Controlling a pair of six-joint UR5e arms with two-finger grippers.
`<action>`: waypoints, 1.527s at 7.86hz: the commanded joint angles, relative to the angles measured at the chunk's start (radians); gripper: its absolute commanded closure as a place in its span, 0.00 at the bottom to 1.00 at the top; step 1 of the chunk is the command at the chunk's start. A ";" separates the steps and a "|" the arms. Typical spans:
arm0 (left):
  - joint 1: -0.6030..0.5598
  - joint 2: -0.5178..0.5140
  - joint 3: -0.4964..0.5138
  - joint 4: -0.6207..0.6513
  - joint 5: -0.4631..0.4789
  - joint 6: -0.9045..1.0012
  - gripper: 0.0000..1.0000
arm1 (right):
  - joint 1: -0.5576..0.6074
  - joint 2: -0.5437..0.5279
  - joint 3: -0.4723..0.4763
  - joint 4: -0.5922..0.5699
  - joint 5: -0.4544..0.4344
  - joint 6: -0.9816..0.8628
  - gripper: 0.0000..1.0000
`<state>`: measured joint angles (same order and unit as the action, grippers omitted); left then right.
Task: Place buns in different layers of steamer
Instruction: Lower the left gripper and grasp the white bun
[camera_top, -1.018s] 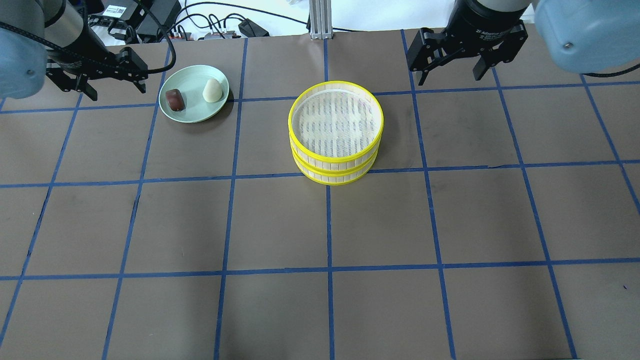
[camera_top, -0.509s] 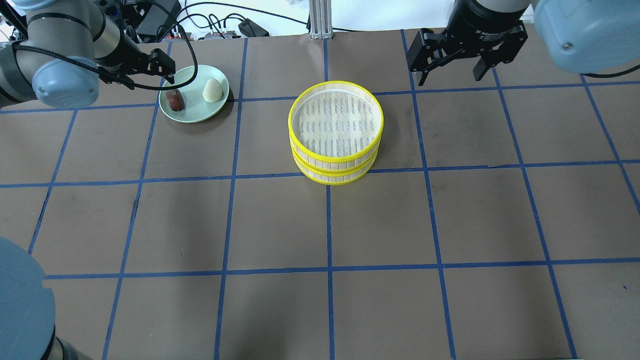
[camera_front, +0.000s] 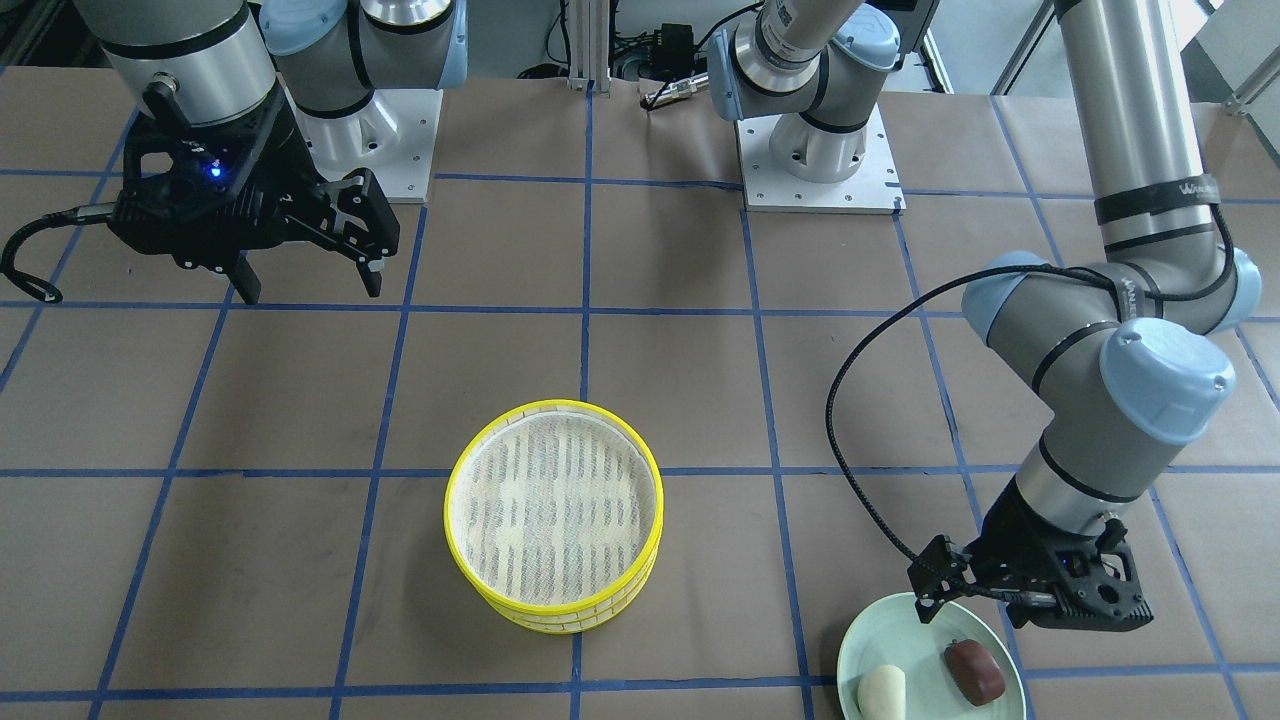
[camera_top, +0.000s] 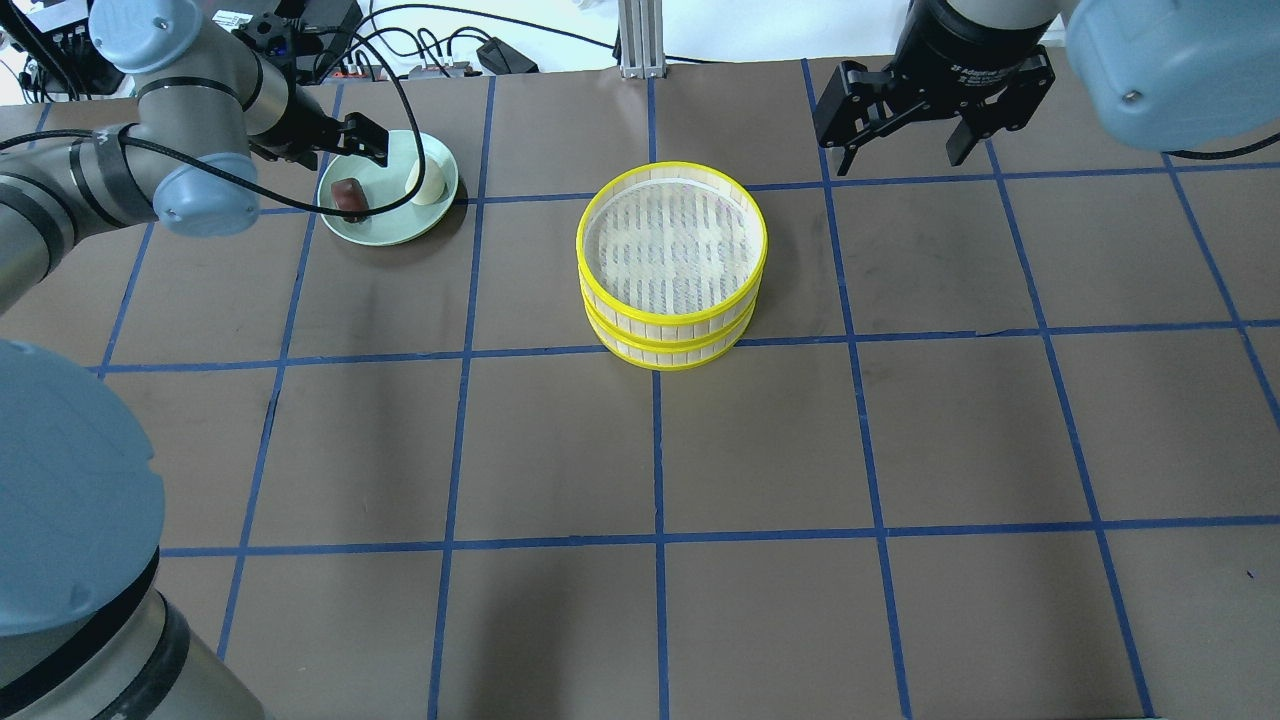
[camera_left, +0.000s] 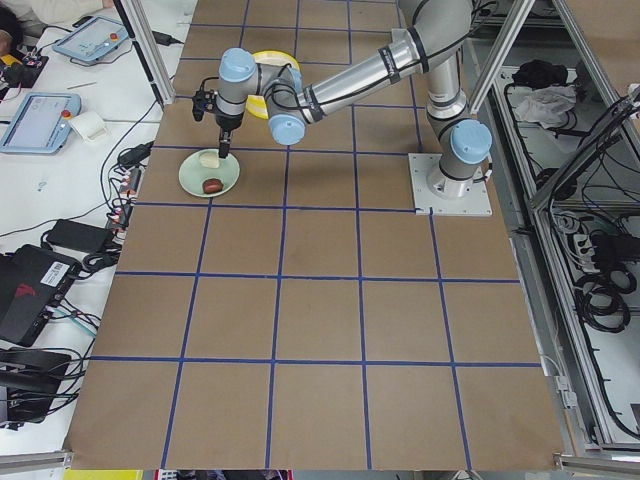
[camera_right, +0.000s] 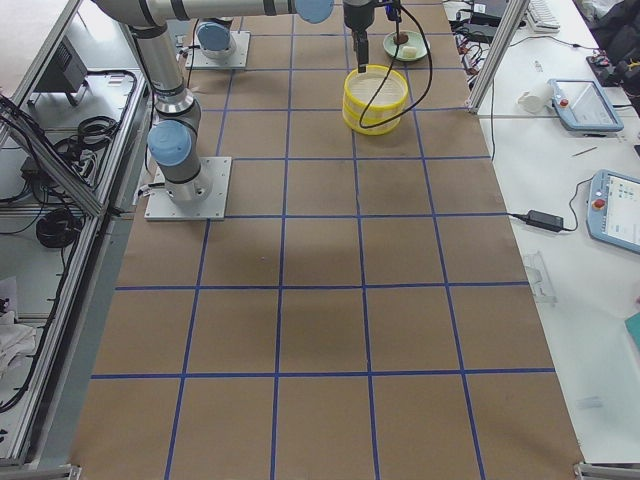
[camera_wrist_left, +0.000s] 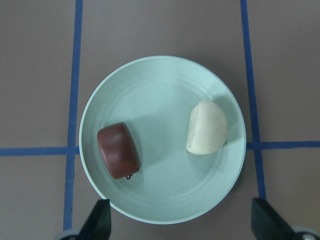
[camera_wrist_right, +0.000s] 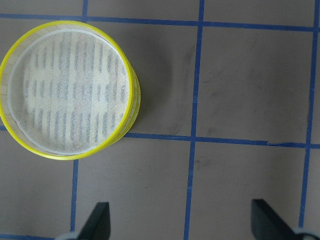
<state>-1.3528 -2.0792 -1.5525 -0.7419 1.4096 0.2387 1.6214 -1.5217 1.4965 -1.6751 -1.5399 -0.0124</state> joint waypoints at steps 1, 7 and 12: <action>-0.003 -0.082 0.011 0.099 -0.032 0.095 0.00 | 0.000 0.000 0.001 -0.002 -0.003 0.000 0.00; -0.003 -0.209 0.068 0.142 -0.185 0.256 0.00 | 0.000 0.000 0.001 -0.002 -0.008 -0.001 0.00; -0.003 -0.240 0.069 0.144 -0.187 0.321 0.00 | 0.000 0.000 0.001 -0.002 -0.011 -0.001 0.00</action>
<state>-1.3560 -2.3123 -1.4835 -0.5983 1.2216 0.5528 1.6214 -1.5217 1.4972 -1.6766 -1.5494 -0.0138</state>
